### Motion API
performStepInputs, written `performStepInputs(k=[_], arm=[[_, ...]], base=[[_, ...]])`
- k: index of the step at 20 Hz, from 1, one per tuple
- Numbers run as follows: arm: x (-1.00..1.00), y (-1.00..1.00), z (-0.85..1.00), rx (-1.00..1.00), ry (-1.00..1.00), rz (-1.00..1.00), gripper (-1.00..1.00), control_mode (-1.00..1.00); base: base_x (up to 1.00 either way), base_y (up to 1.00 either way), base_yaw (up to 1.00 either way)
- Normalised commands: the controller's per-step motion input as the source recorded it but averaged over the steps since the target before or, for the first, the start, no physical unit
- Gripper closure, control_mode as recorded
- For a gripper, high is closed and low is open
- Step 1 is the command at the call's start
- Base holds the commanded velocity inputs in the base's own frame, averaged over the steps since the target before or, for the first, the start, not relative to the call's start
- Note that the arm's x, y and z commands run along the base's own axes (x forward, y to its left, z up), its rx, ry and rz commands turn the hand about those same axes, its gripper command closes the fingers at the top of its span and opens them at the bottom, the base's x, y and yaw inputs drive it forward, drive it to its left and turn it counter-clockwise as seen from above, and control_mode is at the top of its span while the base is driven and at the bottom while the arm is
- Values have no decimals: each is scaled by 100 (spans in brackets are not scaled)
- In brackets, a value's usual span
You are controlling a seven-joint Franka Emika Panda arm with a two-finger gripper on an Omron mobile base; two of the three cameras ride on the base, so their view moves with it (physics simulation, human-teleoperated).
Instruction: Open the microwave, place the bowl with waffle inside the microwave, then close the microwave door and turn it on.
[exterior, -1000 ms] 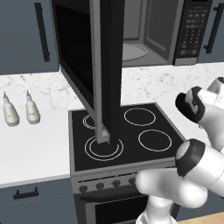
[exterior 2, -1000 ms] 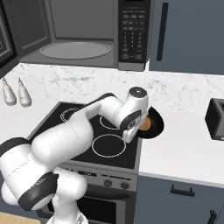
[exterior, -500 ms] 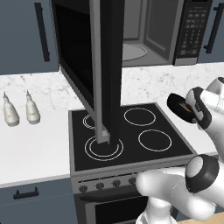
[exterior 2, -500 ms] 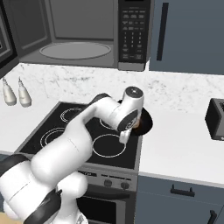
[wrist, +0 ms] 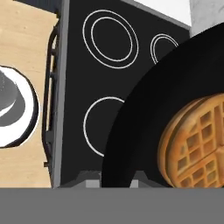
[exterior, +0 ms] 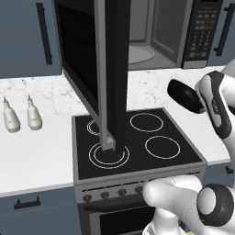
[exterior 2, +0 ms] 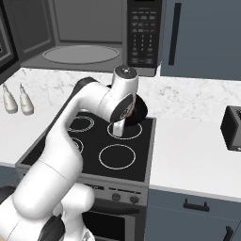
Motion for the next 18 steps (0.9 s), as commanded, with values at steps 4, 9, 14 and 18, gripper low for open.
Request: performStepInputs(k=[4, 9, 14, 18], arm=[[0, 66, 100, 0, -29, 14, 100, -100], [10, 91, 80, -16, -24, 10, 100, -100], [42, 68, 71, -17, 3, 1, 100, -100], [73, 35, 28, -11, 2, 0, 100, -100]], base=[[0, 0, 0], [0, 0, 0], [0, 0, 0], [0, 0, 0]])
